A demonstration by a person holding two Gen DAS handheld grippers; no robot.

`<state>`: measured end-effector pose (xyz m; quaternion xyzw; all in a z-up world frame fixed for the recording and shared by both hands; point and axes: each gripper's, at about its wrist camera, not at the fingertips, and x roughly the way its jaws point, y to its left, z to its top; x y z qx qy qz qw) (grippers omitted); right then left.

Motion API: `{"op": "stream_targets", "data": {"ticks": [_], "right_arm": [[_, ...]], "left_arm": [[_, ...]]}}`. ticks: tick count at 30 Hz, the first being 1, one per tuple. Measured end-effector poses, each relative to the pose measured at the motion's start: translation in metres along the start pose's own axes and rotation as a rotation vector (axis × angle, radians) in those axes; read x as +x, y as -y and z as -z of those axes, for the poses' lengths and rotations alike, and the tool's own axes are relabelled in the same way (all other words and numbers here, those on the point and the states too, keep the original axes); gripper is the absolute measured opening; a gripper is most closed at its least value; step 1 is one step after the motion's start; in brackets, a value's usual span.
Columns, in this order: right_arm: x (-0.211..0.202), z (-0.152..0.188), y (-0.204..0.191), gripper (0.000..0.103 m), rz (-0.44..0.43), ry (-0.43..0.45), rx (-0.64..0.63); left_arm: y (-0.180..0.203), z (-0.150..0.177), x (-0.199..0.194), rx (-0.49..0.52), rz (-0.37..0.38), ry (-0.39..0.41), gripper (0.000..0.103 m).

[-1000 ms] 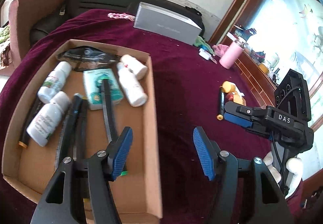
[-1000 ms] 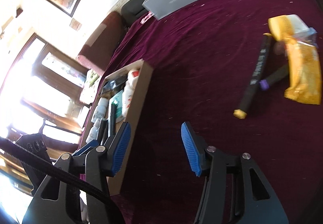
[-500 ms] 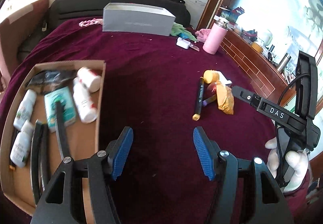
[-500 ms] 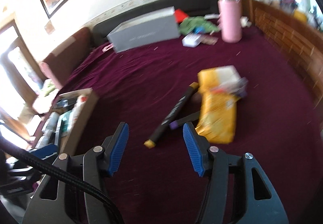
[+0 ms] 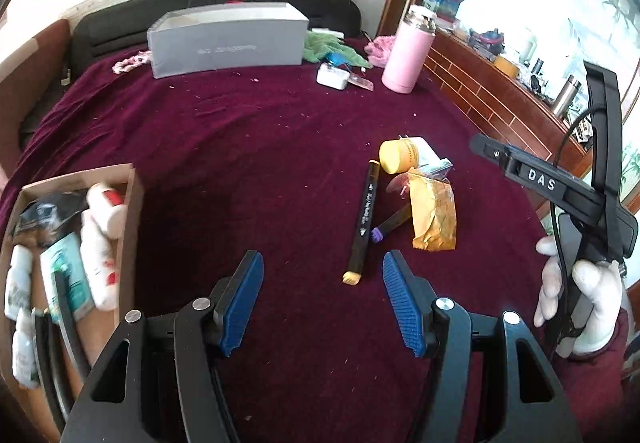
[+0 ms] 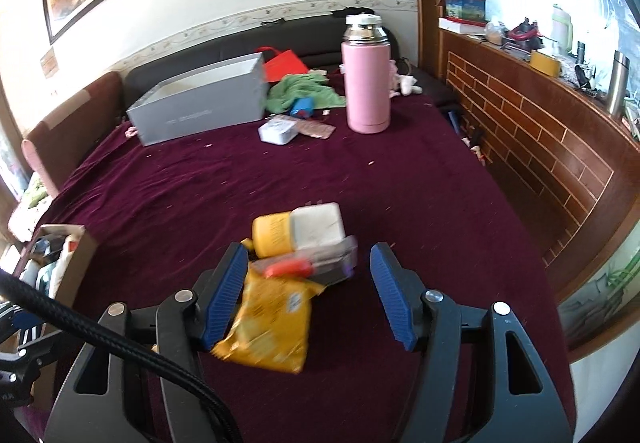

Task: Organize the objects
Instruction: 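Move both tools back over the cracker bag and last marker, then grasp the black yellow-capped marker with the left tool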

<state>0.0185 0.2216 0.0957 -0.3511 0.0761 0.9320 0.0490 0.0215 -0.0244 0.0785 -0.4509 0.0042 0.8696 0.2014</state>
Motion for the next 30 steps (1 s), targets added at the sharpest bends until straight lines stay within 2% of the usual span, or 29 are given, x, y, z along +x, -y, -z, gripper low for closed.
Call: {"op": "stream_targets", "data": {"ticks": [5, 10, 17, 20, 24, 30], "right_arm": [[0.015, -0.008, 0.01, 0.064, 0.044, 0.014, -0.01], [0.024, -0.003, 0.027, 0.066, 0.055, 0.019, 0.03], [0.028, 0.002, 0.042, 0.066, 0.068, 0.017, 0.052], [0.032, 0.006, 0.048, 0.071, 0.064, 0.004, 0.072], [0.038, 0.011, 0.062, 0.071, 0.056, -0.037, 0.144], [0.045, 0.015, 0.075, 0.071, 0.05, -0.067, 0.22]], "left_arm": [[0.009, -0.005, 0.022, 0.004, 0.006, -0.043, 0.056], [0.021, -0.007, 0.043, 0.04, 0.002, -0.081, 0.056], [0.027, -0.013, 0.068, 0.037, 0.017, -0.102, 0.056], [0.026, -0.019, 0.077, 0.037, 0.013, -0.095, 0.055], [0.021, -0.029, 0.086, 0.022, 0.041, -0.073, 0.055], [0.027, -0.042, 0.107, 0.072, 0.018, -0.065, 0.055]]}}
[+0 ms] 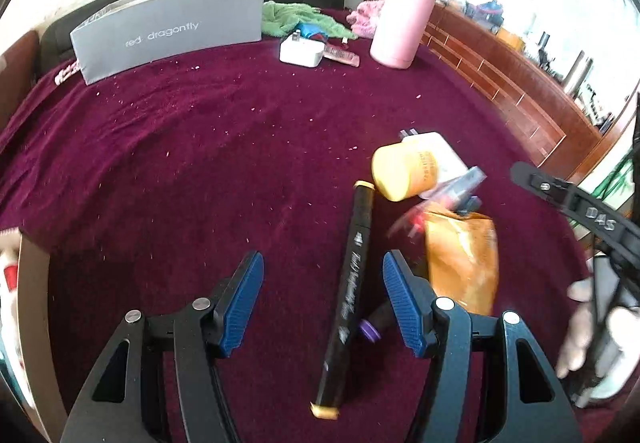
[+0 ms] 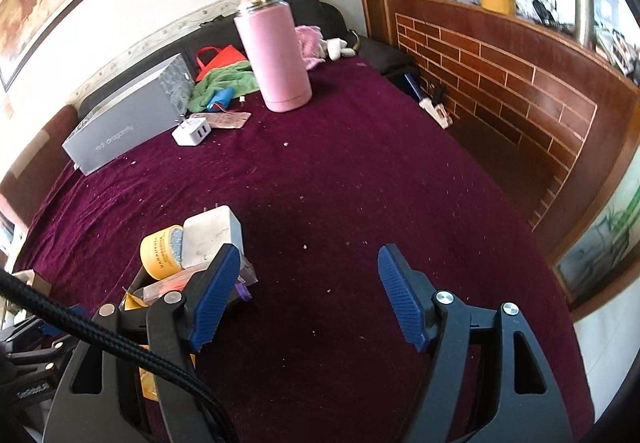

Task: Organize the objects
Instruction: 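Grasp the black yellow-capped marker with the left tool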

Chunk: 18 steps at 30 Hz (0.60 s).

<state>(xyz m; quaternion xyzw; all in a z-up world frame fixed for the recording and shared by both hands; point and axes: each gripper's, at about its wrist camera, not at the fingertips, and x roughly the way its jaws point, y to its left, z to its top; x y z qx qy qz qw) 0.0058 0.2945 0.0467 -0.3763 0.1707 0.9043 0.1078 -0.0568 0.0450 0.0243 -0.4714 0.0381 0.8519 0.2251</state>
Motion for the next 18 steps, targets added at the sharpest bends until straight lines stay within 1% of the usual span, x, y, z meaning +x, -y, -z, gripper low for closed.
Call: {"op": "stream_targets", "data": {"ticks": [3, 5, 7, 8, 9, 10, 11, 12, 13, 15, 18], "right_arm": [[0.004, 0.001, 0.002, 0.071, -0.003, -0.02, 0.017], [0.006, 0.002, 0.001, 0.071, 0.001, -0.024, 0.014], [0.007, 0.003, -0.001, 0.071, -0.003, -0.031, 0.007], [0.009, 0.004, -0.002, 0.071, -0.004, -0.035, 0.005], [0.01, 0.004, -0.003, 0.071, -0.005, -0.04, 0.002], [0.011, 0.005, -0.004, 0.071, -0.006, -0.044, -0.002], [0.012, 0.005, -0.004, 0.071, -0.005, -0.047, -0.006], [0.012, 0.006, -0.005, 0.071, -0.002, -0.048, -0.011], [0.013, 0.007, -0.006, 0.071, 0.001, -0.049, -0.013], [0.014, 0.007, -0.006, 0.071, 0.005, -0.05, -0.013], [0.016, 0.007, -0.003, 0.071, 0.007, -0.059, -0.001]], "left_arm": [[0.002, -0.004, 0.005, -0.003, 0.045, 0.002, 0.055], [0.008, -0.006, 0.01, 0.027, 0.033, 0.002, 0.055], [0.014, -0.008, 0.019, 0.062, 0.009, -0.014, 0.055], [0.017, -0.008, 0.021, 0.089, -0.017, -0.009, 0.055], [0.021, -0.009, 0.024, 0.127, -0.074, -0.014, 0.055], [0.022, -0.01, 0.025, 0.141, -0.115, -0.02, 0.056], [0.019, -0.011, 0.025, 0.124, -0.106, -0.024, 0.055], [0.013, -0.011, 0.025, 0.098, -0.1, -0.033, 0.051], [0.005, -0.011, 0.023, 0.073, -0.098, -0.033, 0.038], [-0.007, -0.008, 0.016, 0.053, -0.104, -0.038, 0.024], [-0.028, 0.001, 0.009, 0.016, -0.121, -0.054, 0.022]]}}
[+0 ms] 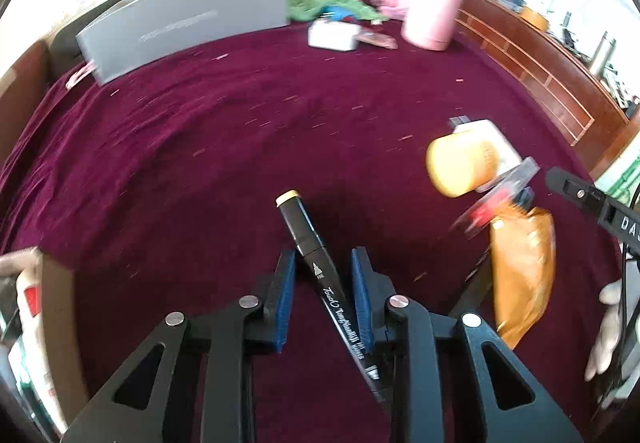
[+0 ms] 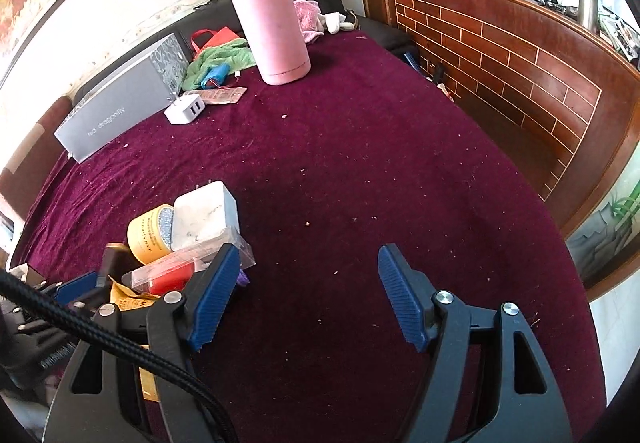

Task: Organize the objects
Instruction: 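Grasp the black yellow-capped marker with the left tool, then grasp the yellow cracker bag with the right tool while the left tool holds the marker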

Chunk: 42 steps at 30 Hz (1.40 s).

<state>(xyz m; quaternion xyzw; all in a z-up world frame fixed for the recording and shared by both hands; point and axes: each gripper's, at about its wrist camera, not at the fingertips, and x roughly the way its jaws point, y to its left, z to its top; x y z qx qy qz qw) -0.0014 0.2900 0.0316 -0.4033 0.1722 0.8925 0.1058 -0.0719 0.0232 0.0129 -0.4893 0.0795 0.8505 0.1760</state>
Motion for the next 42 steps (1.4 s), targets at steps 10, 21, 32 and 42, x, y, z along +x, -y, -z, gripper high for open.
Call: {"op": "stream_targets", "data": {"ticks": [10, 21, 32, 42], "right_arm": [[0.007, 0.002, -0.004, 0.071, -0.003, -0.025, -0.013], [0.008, 0.002, -0.001, 0.071, -0.001, -0.015, 0.005], [0.008, 0.004, -0.002, 0.071, -0.006, -0.006, 0.002], [0.004, 0.003, -0.004, 0.071, -0.036, 0.032, -0.008]], "left_arm": [[0.007, 0.04, -0.019, 0.076, -0.025, 0.031, 0.056], [0.012, 0.032, -0.004, 0.029, -0.039, 0.043, 0.101], [0.022, 0.043, -0.021, 0.052, -0.027, 0.063, 0.034], [-0.009, 0.067, -0.052, -0.083, 0.104, 0.077, 0.011]]}}
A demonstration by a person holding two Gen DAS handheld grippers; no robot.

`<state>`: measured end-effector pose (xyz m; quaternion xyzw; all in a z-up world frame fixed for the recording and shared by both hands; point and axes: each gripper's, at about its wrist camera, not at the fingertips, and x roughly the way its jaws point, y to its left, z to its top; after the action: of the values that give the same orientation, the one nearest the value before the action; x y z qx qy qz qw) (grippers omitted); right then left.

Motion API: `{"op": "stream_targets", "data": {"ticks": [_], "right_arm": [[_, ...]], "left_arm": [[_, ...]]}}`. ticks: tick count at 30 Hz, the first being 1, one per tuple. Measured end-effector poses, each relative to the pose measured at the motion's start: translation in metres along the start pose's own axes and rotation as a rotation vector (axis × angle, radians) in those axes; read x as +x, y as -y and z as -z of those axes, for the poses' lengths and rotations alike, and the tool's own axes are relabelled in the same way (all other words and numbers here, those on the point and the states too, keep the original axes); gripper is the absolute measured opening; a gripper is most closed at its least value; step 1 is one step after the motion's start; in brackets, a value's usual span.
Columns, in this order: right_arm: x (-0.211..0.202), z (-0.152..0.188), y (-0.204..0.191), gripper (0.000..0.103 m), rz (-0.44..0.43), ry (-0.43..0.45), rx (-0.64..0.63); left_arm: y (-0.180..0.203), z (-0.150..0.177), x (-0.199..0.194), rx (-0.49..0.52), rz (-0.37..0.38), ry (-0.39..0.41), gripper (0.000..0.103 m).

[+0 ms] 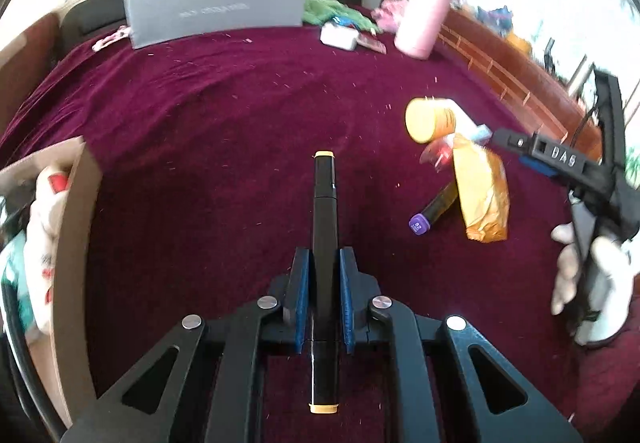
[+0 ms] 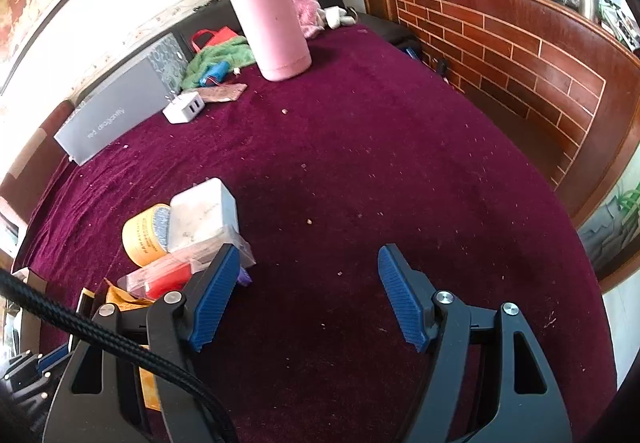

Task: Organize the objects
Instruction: 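Grasp the yellow cracker bag with the right tool while the left tool holds the marker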

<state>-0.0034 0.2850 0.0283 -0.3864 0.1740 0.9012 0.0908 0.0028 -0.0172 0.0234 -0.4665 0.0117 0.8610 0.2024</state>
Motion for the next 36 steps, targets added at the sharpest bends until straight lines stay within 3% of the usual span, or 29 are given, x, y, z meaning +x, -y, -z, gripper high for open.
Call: {"op": "stream_targets", "data": {"ticks": [5, 10, 14, 21, 24, 36], "right_arm": [[-0.009, 0.002, -0.01, 0.071, -0.066, 0.048, -0.029], [-0.026, 0.011, -0.023, 0.071, -0.147, -0.025, 0.002], [-0.029, 0.024, -0.043, 0.073, -0.08, -0.066, -0.031], [-0.025, 0.033, -0.062, 0.073, -0.057, -0.099, -0.032], [-0.026, 0.035, -0.074, 0.079, -0.02, -0.091, -0.061], [-0.041, 0.05, -0.091, 0.079, -0.06, -0.097, -0.051]], "left_arm": [[-0.01, 0.008, -0.035, -0.033, 0.03, 0.074, 0.011], [-0.027, 0.016, -0.066, -0.05, 0.055, 0.127, 0.011], [-0.037, 0.026, -0.081, -0.053, 0.058, 0.157, 0.011], [-0.063, 0.042, -0.096, -0.109, 0.069, 0.186, 0.011], [-0.072, 0.047, -0.099, -0.13, 0.069, 0.192, 0.012], [-0.089, 0.06, -0.108, -0.169, 0.09, 0.21, 0.012]]}}
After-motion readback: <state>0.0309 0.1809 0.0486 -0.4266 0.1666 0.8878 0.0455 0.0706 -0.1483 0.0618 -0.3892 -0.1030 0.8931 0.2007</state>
